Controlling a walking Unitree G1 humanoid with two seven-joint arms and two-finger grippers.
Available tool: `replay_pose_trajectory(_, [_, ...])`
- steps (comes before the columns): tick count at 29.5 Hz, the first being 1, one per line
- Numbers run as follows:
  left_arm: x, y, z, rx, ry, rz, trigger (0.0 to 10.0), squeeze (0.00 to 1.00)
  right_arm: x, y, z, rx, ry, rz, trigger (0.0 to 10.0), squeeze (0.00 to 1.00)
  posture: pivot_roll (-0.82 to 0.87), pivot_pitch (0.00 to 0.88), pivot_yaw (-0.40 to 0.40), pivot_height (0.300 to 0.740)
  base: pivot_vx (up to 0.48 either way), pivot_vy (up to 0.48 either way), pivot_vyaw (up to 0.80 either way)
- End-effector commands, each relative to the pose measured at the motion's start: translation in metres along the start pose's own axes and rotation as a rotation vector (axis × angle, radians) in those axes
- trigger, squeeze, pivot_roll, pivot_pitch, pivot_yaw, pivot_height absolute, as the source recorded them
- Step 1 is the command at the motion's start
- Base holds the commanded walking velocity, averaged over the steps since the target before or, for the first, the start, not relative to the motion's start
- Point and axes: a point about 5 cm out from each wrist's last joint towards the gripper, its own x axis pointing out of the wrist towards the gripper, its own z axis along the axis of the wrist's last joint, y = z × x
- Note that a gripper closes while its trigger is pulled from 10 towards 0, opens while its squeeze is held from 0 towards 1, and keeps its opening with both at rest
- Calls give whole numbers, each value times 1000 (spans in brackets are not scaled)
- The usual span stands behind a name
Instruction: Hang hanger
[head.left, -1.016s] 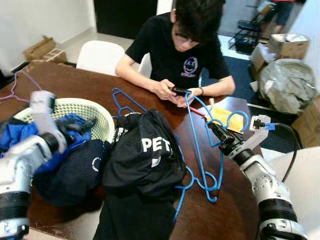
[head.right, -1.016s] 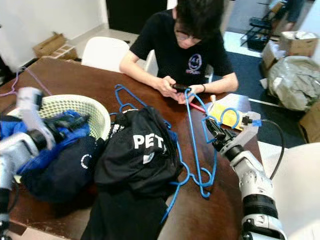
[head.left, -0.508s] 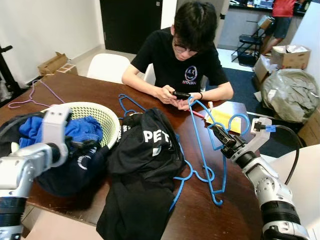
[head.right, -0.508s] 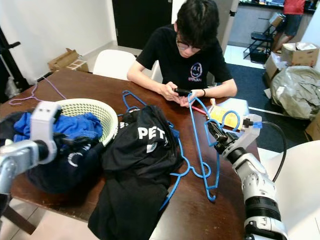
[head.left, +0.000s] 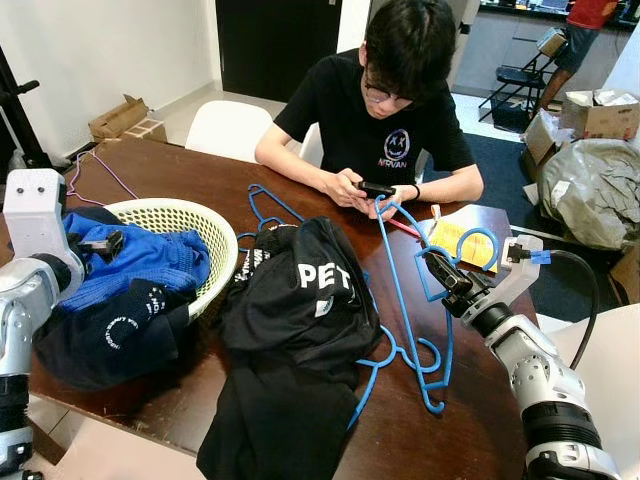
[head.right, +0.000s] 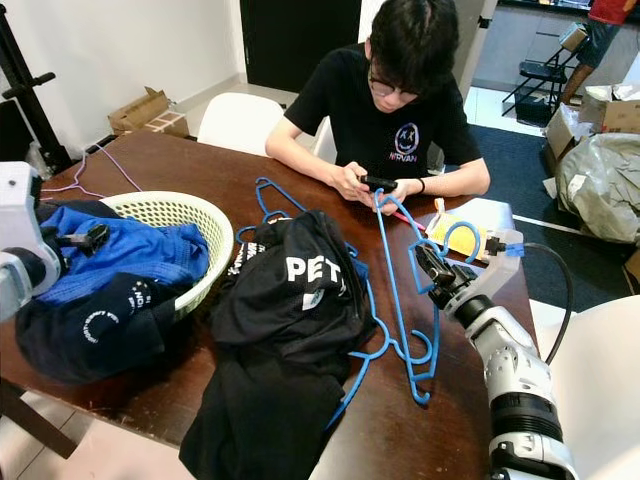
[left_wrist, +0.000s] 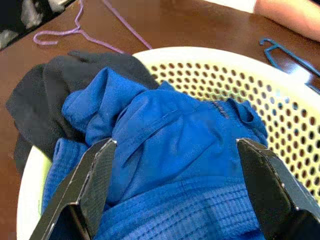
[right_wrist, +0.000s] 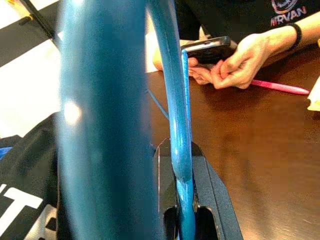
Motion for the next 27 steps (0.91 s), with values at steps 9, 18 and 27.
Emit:
replay_pose_trajectory(9, [4, -3, -50, -78, 207, -16, 10000, 0, -4, -5, -5, -6, 40, -22, 10000, 0, 39, 0, -93, 740, 0, 0, 0])
replay_pose_trajectory(18, [5, -17, -69, -62, 304, -115, 10000, 0, -4, -5, -5, -10, 38, -29, 10000, 0, 38, 0, -92, 740, 0, 0, 0])
replay_pose_trajectory(27, [2, -27, -71, -58, 320, -185, 10000, 0, -3, -5, -4, -11, 38, -29, 10000, 0, 42, 0, -97, 740, 0, 0, 0])
